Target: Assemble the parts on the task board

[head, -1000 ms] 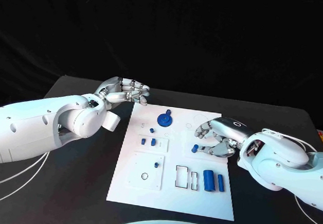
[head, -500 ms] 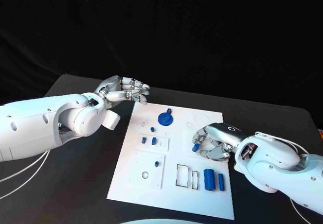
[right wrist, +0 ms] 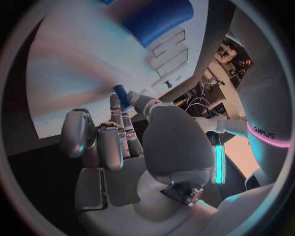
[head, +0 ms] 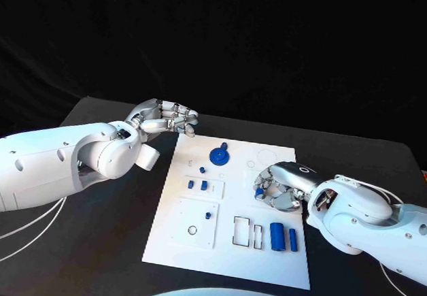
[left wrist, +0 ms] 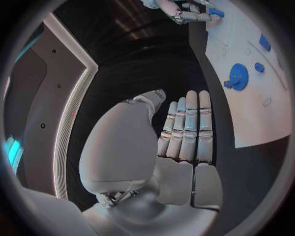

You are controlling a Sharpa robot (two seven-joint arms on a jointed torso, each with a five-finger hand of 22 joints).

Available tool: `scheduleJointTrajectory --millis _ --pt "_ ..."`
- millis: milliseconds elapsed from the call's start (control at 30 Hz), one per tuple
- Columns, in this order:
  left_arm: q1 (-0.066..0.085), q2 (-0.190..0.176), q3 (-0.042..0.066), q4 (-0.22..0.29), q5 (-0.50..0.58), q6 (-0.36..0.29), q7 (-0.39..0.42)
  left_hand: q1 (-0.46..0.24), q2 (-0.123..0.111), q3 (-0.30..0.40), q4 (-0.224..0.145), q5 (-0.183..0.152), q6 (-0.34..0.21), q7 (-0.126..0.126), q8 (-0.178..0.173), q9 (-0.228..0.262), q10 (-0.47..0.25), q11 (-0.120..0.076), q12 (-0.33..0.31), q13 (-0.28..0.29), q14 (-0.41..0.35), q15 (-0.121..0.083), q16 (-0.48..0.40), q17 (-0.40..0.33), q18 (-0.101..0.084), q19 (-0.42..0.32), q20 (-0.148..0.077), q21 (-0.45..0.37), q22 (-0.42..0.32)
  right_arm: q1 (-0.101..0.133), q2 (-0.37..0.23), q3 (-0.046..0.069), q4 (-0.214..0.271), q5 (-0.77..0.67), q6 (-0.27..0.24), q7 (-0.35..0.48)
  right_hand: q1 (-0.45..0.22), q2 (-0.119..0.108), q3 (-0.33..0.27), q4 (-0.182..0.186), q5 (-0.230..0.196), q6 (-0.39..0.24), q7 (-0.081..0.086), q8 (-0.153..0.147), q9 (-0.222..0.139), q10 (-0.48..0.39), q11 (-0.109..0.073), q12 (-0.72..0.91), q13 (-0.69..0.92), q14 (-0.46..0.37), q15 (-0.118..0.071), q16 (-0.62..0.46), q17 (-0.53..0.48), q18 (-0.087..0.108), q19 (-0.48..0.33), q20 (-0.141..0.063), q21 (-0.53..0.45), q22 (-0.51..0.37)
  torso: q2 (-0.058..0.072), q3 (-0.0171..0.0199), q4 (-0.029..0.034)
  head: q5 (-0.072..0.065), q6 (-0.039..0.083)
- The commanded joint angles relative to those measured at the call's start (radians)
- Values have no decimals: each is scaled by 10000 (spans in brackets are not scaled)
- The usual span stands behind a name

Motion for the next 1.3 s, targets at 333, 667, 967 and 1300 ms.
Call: scheduleJointTrajectory --millis 333,667,967,1300 --pt "7 13 6 -1 53 243 34 49 15 -11 -33 36 -73 0 -19 -15 -86 6 31 11 -4 17 -65 16 111 23 43 -30 -9 -34 -129 0 298 -289 -1026 -205 284 297 582 -230 -51 256 -117 368 312 310 -118 -1 32 402 -151 58 66 -64 109 -137 193 821 -13 3 -4 32 -26" --pt "6 81 5 -99 53 266 39 62 29 -16 -35 32 -76 3 -13 -17 -95 9 41 15 -4 19 -75 33 112 36 43 -39 -16 204 -404 60 1329 59 -1527 88 195 130 572 -295 -46 284 -130 468 405 347 -120 -42 29 408 -155 66 80 -75 128 -147 234 859 -26 -5 0 46 -7" --pt "5 182 5 -169 53 304 43 62 29 -16 -35 32 -76 3 -13 -17 -95 9 41 15 -4 19 -75 33 112 36 43 -39 -16 136 499 52 1555 263 -1613 427 175 107 563 -298 -40 283 -130 479 416 349 -121 -50 28 411 -155 70 90 -68 114 -147 201 845 -10 -6 -2 161 -43" --pt "5 274 5 -198 53 323 40 61 29 -24 -33 29 -81 5 -12 -19 -102 12 44 17 -6 21 -81 41 111 40 44 -46 -20 -556 1649 8 1179 248 -1605 869 181 110 572 -311 -34 282 -132 486 424 347 -123 -59 26 412 -157 70 90 -53 85 -148 136 814 14 -16 15 267 -116"
